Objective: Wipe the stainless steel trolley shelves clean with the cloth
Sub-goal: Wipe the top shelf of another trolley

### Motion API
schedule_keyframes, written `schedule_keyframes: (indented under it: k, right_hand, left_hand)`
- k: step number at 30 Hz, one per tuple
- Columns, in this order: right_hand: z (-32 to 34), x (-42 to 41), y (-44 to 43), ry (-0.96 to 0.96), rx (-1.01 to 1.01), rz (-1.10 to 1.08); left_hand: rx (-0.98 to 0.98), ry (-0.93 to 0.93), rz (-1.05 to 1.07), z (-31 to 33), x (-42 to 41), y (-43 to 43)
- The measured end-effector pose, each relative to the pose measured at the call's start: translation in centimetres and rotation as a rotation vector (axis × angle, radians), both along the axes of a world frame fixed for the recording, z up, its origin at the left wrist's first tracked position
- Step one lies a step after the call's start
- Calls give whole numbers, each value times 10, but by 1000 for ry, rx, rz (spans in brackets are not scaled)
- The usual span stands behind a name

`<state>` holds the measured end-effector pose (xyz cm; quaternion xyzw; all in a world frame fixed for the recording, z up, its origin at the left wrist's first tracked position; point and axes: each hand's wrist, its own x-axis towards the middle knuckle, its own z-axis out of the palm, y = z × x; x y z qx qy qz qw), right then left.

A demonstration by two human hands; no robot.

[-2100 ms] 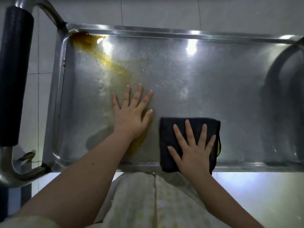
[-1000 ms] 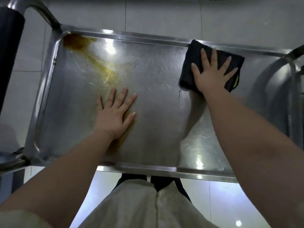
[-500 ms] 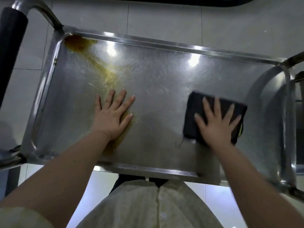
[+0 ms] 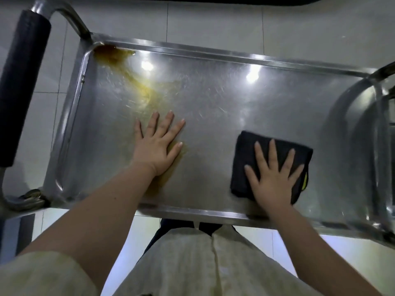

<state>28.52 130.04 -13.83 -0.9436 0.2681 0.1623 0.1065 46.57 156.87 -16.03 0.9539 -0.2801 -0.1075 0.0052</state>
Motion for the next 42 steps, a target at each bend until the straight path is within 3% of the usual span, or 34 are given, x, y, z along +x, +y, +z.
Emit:
schedule_keyframes:
  k: [3,7,9,14,17,20,22,27,30,35,38,42]
  right_hand:
    - [1,-52,44,45,1,32]
    - [-1,-30,76,85,-46,-118]
    - [-4,-8,112,73,-49,-90]
    - [4,52,204,57,70,181]
    - [9,60,190,-83,231,156]
    - [9,49,119,-277,238,-96]
    - [4,36,78,-259,232,-174]
    - [-15,20,73,-159,7,55]
    - [-18,20,71,-124,-26,99]
    - [-20,21,78,-86,-81,187]
    - [-21,22,80,-90,-87,186]
    - [-23,20,77,-98,-71,177]
  left_hand:
    - [-14,-1,-5,-2,0,2]
    - [-33,59,-17,1,0,7]
    - [-55,107,-22,8,2,7]
    - [-336,141,150,34,8,21]
    - [-444,157,272,44,2,34]
    - [-323,160,174,42,-33,14]
    - [-185,168,70,34,-73,-16]
    - [-49,133,143,19,-112,-42]
    - [-11,66,130,14,-80,4]
    - [76,37,308,12,-24,82]
    - [61,43,360,13,-32,56]
    - [-7,73,147,15,-85,-21]
